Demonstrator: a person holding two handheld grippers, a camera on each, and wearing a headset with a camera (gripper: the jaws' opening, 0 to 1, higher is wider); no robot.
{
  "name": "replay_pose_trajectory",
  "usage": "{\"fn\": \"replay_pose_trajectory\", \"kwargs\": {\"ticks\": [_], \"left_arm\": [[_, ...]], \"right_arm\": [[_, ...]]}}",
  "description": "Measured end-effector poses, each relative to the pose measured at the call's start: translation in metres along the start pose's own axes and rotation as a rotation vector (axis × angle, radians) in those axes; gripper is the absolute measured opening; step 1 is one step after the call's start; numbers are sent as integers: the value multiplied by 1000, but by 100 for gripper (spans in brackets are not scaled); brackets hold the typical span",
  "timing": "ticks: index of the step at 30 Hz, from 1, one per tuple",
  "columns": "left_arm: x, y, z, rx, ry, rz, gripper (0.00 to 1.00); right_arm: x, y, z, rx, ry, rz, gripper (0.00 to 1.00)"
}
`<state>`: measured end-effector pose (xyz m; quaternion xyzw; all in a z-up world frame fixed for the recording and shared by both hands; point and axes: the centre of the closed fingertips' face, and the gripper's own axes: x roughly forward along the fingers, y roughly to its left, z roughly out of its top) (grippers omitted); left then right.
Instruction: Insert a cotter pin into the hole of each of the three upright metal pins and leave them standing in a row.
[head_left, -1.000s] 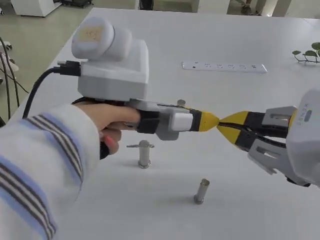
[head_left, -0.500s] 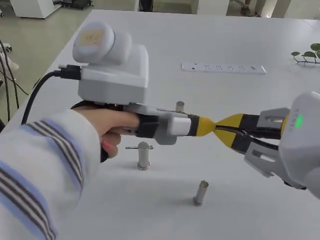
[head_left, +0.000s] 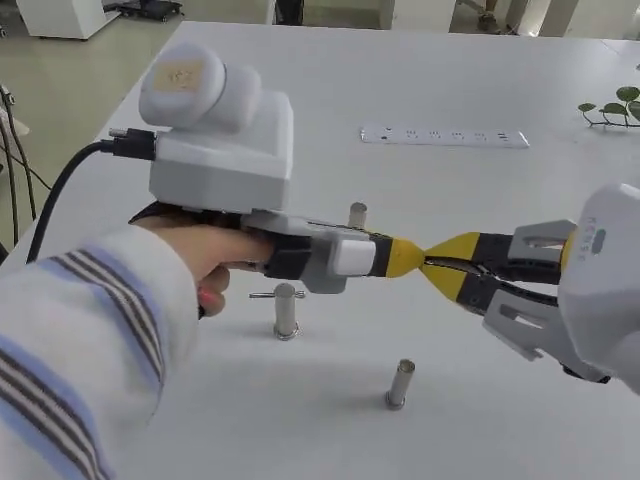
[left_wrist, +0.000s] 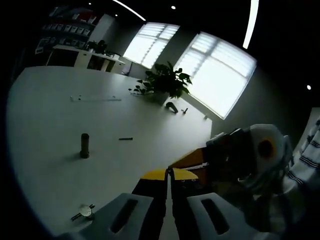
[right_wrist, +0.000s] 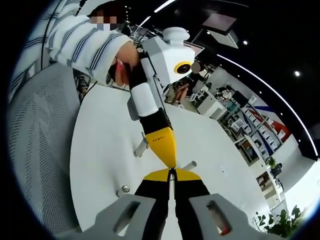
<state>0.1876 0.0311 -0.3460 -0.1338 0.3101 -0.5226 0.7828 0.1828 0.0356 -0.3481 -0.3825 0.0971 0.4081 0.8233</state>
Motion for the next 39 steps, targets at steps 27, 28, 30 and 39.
{"fn": "replay_pose_trajectory", "kwargs": {"ticks": [27, 28, 30, 39], "left_arm": [[-21, -25, 12, 474, -82, -92, 0], [-23, -29, 9, 483, -74, -89, 0], [-23, -32, 6, 508, -53, -94, 0], [-21, -37, -10, 673, 13, -123, 0]], "right_arm": [[-8, 14, -8, 457, -116, 185, 13], [-8, 15, -6, 466, -126, 195, 14], [-9, 19, -3, 487, -140, 223, 14], [-8, 26, 6, 510, -170, 262, 8]]}}
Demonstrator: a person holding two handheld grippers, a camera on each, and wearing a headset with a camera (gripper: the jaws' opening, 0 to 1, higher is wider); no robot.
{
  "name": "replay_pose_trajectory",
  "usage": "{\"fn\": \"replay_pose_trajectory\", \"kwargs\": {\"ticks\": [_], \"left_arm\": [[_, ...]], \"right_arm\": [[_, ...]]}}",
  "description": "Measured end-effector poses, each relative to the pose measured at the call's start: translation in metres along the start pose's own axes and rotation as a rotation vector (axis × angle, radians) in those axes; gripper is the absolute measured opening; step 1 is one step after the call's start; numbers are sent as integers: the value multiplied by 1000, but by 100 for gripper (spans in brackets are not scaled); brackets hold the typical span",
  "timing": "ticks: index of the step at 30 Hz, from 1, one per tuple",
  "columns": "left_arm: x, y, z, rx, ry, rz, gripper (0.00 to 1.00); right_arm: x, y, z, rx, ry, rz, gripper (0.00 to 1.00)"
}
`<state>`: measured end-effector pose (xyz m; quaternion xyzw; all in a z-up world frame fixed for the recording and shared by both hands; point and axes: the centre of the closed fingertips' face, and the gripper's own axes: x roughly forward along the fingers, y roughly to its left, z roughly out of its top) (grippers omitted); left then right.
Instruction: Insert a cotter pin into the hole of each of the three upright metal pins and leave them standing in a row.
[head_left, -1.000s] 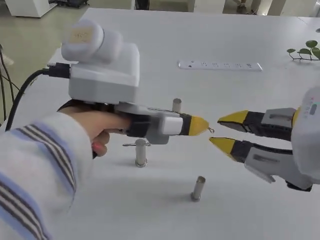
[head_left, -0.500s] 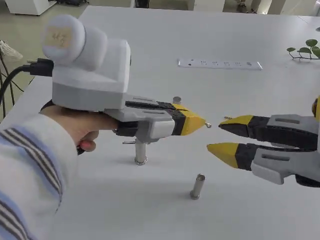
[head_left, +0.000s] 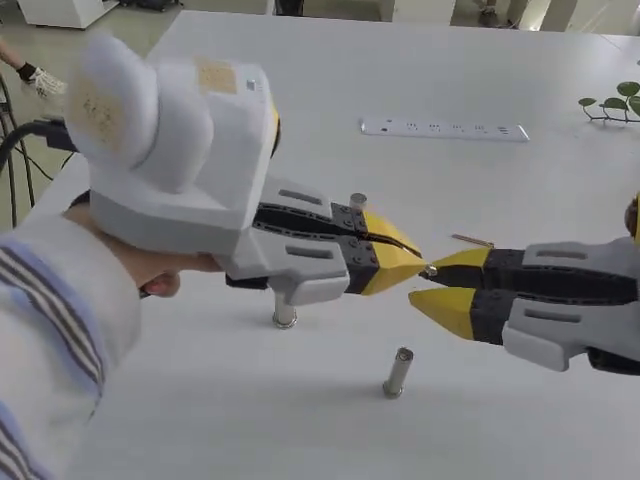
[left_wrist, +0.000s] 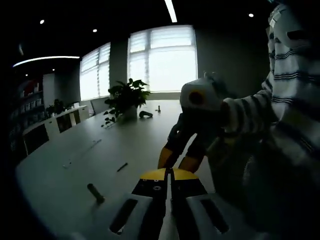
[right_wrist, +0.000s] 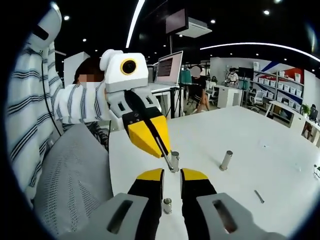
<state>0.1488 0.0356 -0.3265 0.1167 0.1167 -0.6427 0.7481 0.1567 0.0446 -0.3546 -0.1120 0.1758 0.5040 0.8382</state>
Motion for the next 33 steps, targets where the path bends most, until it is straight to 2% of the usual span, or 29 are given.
{"fn": "replay_pose_trajectory", "kwargs": {"ticks": [4, 9, 14, 18, 20, 22, 25, 27, 33], "left_arm": [[1, 0, -4, 13, 11, -10, 0], [2, -1, -5, 24, 10, -20, 0], [3, -3, -8, 39, 18, -34, 0], [4, -6, -8, 53, 27, -43, 0], [3, -7, -10, 82, 35, -53, 0], [4, -11, -9, 87, 39, -63, 0], [3, -14, -13, 94, 57, -79, 0], [3, -14, -21, 94, 98, -78, 0], [3, -15, -19, 106, 85, -75, 0]], "right_arm": [[-1, 3, -2, 8, 15, 9, 6], [-2, 6, -2, 17, 6, 24, 3], [-3, 8, -3, 0, 12, 33, 0], [-5, 7, -4, 4, 14, 38, 0], [-6, 8, -5, 11, 16, 42, 0], [-8, 11, -5, -8, 25, 57, 0], [-10, 14, -6, -29, 37, 73, 0], [-12, 15, -5, -26, 37, 79, 0], [-16, 18, -4, -59, 31, 92, 0]]}}
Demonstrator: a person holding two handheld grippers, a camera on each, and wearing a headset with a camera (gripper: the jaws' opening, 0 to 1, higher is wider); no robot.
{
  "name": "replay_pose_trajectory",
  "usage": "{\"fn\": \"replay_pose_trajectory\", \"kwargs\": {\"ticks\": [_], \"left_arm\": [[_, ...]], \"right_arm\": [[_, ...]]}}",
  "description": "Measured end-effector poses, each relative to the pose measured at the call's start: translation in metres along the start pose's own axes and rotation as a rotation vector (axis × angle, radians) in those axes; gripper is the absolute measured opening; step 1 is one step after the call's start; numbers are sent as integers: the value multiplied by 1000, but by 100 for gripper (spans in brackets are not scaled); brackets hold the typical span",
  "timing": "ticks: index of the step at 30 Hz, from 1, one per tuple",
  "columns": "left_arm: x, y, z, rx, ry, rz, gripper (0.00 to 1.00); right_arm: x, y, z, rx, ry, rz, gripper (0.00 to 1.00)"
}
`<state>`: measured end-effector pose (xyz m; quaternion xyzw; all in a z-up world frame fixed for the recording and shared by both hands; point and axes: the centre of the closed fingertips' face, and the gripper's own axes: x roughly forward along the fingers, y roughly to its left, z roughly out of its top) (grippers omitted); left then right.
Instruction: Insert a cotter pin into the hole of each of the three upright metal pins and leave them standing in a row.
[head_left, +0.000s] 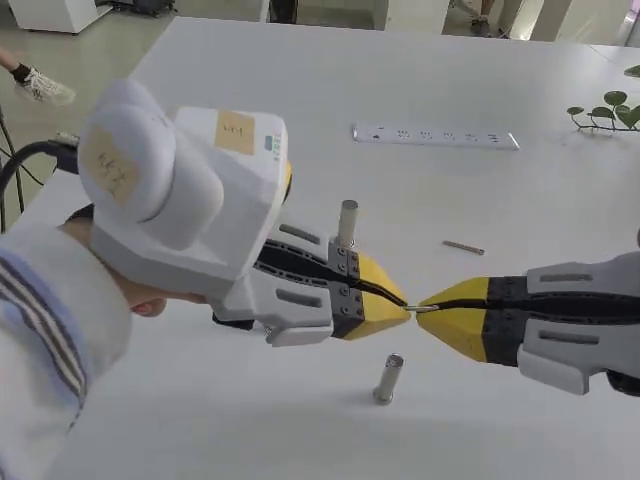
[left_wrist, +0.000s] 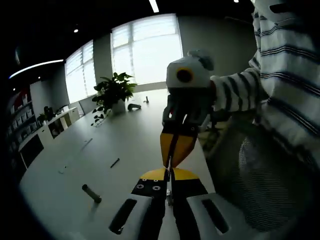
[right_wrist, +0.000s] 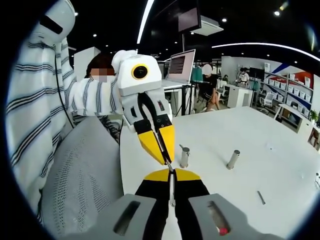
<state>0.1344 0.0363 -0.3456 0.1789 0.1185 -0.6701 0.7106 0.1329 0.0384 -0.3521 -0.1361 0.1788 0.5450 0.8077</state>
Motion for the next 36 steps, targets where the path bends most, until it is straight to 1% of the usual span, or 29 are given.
{"fn": "replay_pose_trajectory", "kwargs": {"ticks": [3, 5, 6, 8, 11, 14, 17, 19, 22, 25, 28, 30, 31, 32, 34, 36], "left_arm": [[0, 1, -1, 18, 8, 6, 1], [1, 2, -4, 19, 18, 8, 9], [1, 2, -5, 20, 23, 10, 16], [2, 3, -10, 18, 40, 11, 21], [5, 3, -18, -6, 58, 13, 21], [8, 4, -24, -15, 74, 24, 24], [12, 3, -27, -39, 70, 24, 23], [16, 2, -30, -43, 74, 22, 23], [22, 0, -39, -59, 102, 22, 23], [28, -5, -45, -109, 89, 6, 21], [32, -6, -53, -124, 102, 12, 22], [36, -6, -58, -125, 119, 26, 22], [38, -4, -61, -118, 131, 46, 22], [40, -2, -62, -114, 132, 57, 24], [42, -1, -64, -136, 131, 66, 25], [45, 0, -66, -128, 138, 67, 24]], "right_arm": [[-1, 1, 0, -20, 4, 5, 0], [-3, -1, -2, -27, 6, 2, 0], [-3, -2, -3, -25, 6, -2, 0], [-5, -4, -7, -18, 15, -8, 0], [-7, -8, -15, -21, 32, -21, 0], [-9, -12, -25, -8, 47, -34, 0], [-10, -15, -39, -2, 77, -45, 0], [-11, -16, -44, 0, 90, -49, 0], [-11, -17, -56, 11, 117, -55, 0], [-9, -17, -67, 13, 144, -55, 0], [-6, -16, -75, 15, 164, -52, 0], [-4, -15, -80, 14, 175, -52, 0], [-3, -15, -81, 14, 181, -52, 0], [-1, -15, -84, 12, 188, -52, 0], [1, -15, -88, 4, 200, -46, 0], [3, -15, -92, -5, 218, -42, 0]]}}
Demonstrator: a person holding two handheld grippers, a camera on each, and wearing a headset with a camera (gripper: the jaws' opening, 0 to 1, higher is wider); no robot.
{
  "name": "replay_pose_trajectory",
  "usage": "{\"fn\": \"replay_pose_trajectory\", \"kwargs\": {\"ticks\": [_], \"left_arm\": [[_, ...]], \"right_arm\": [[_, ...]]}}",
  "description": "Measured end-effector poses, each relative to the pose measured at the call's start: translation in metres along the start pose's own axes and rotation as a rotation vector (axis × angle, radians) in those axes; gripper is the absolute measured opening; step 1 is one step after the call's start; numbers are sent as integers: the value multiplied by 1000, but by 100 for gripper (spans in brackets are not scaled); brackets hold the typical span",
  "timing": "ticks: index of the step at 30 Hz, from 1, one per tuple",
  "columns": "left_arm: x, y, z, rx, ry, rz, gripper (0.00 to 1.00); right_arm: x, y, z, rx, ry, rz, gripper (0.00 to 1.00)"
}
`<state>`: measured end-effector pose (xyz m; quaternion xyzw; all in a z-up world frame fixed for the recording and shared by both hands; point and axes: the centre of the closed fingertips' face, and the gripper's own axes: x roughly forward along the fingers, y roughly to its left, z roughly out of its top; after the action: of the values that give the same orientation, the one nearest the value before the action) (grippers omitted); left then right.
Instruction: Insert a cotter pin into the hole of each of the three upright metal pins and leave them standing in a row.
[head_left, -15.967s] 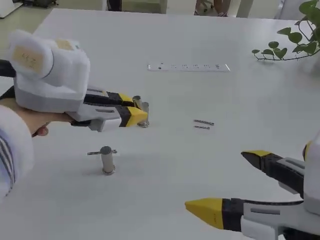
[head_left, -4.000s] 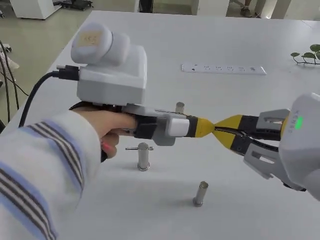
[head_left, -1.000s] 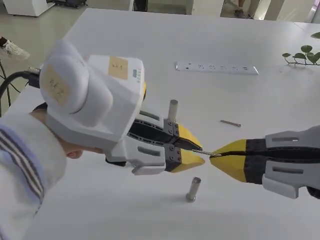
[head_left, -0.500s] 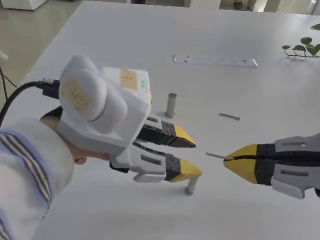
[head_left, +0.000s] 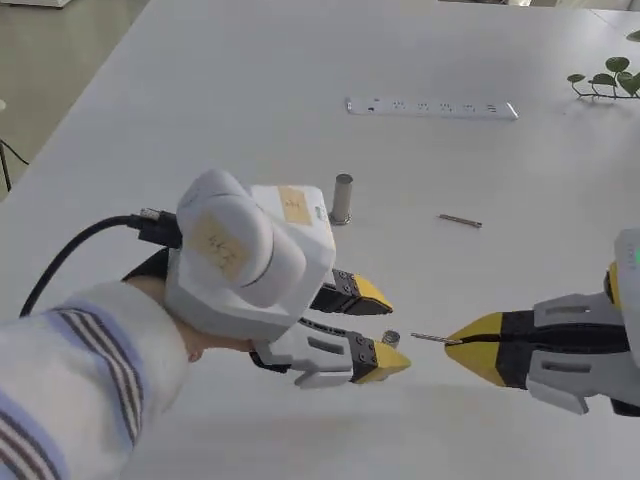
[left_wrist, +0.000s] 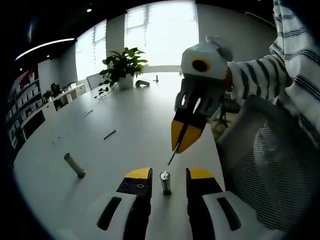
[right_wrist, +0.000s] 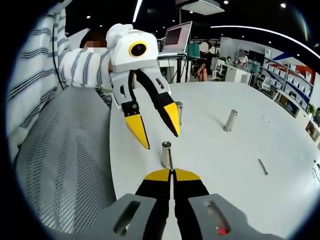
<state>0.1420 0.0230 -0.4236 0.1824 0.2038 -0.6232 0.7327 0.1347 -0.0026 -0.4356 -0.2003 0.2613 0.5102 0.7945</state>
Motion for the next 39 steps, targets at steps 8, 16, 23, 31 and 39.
{"fn": "replay_pose_trajectory", "kwargs": {"ticks": [8, 16, 23, 31, 39], "left_arm": [[6, 2, -11, 3, 50, -5, 17], [7, 3, -12, -2, 54, -11, 9], [5, 5, -10, 0, 47, -3, 6], [7, 6, -12, -4, 58, -5, 5], [7, 7, -12, -14, 59, 6, 5]], "right_arm": [[5, -1, -2, -8, 12, 11, 0], [9, 0, 0, -14, 5, 28, 0], [12, 0, 3, -4, -2, 29, 0], [20, -3, 2, -1, 1, 28, 0], [30, -1, 5, -4, 1, 31, 0]]}}
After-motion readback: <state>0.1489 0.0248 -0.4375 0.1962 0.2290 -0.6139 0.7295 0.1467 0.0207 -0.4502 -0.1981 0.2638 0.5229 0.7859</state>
